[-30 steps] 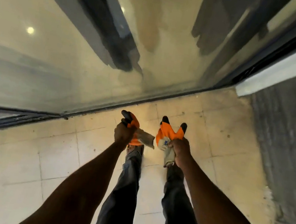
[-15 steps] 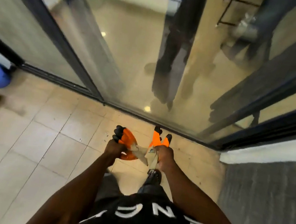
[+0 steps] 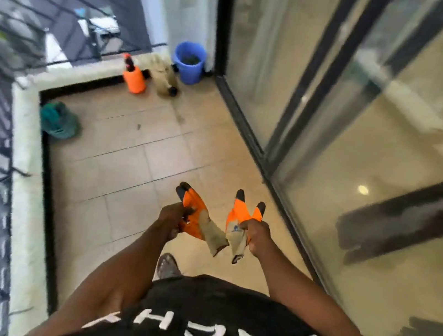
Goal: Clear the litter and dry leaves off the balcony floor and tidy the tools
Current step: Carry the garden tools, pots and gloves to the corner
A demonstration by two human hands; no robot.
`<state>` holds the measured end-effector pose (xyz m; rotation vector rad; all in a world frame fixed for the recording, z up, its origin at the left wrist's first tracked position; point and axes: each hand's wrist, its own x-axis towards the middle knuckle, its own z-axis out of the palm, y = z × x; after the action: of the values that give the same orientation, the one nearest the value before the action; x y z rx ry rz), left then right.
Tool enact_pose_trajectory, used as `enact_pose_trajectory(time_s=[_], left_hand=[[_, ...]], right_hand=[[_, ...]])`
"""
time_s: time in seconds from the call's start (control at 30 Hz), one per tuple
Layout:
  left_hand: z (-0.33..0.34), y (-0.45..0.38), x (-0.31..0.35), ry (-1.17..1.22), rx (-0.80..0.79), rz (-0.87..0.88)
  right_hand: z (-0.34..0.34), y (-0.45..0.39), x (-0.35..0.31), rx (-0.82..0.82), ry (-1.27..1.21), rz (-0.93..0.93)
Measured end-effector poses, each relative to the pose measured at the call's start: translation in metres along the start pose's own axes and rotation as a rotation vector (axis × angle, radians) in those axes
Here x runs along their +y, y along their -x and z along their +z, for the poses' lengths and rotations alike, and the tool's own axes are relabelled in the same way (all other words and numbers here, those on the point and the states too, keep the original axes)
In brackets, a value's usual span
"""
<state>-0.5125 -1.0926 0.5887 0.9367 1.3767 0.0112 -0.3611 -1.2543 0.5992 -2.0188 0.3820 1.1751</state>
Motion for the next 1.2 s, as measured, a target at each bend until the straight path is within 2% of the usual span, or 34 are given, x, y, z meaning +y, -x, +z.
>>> enact_pose_trajectory(time_s=[0.1,0.3,0.4,0.53,0.6,0.67,0.73,0.8,0.87,0.93,1.0,1.07,1.17,1.2], left_hand=[[-0.071,-0.03,0.019,0.113,0.017,-0.046],[-0.192,-0.042,0.047,0.297,0.25,-0.09],[-0.228,-0.051,0.047,0.404,0.329,-0.127],[-0.269,-0.07,0.059,0.549,0.432,-0.165],[-0.287,-0.084,0.07,0.58,0.455,-0.184],[-0.305,-0.102,0.09,0.601,0.462,-0.178],[-0.324,-0.125,0.113,0.605,0.485,-0.182],[-0.343,-0.155,0.142,0.618,0.496,-0.191],[-0.359,-0.176,0.174,0.621,0.504,-0.189],[-0.377,-0.198,0.214,0.621,0.524,-0.191],[-0.397,-0.221,0.255,0.669,0.561,-0.18],[-0.416,-0.242,0.291,0.722,0.577,-0.145],[-0.437,-0.267,0.339,0.788,0.606,-0.104],[-0.443,-0.273,0.349,0.808,0.613,-0.089]], right_hand=[[0.08,-0.01,-0.034,-0.134,0.085,-0.074],[0.224,0.02,-0.104,-0.211,0.172,-0.073],[0.267,0.03,-0.124,-0.24,0.153,-0.09],[0.335,0.016,-0.163,-0.298,0.244,-0.068],[0.385,-0.039,-0.177,-0.307,0.295,-0.065],[0.435,-0.106,-0.186,-0.311,0.326,-0.099],[0.471,-0.132,-0.206,-0.373,0.324,-0.122],[0.49,-0.102,-0.254,-0.357,0.405,-0.137],[0.495,-0.035,-0.312,-0.375,0.436,-0.158],[0.518,-0.023,-0.364,-0.375,0.431,-0.229],[0.551,-0.031,-0.406,-0.452,0.403,-0.268],[0.592,-0.079,-0.434,-0.454,0.424,-0.305],[0.637,-0.094,-0.479,-0.368,0.542,-0.241],[0.661,-0.125,-0.485,-0.354,0.591,-0.237]])
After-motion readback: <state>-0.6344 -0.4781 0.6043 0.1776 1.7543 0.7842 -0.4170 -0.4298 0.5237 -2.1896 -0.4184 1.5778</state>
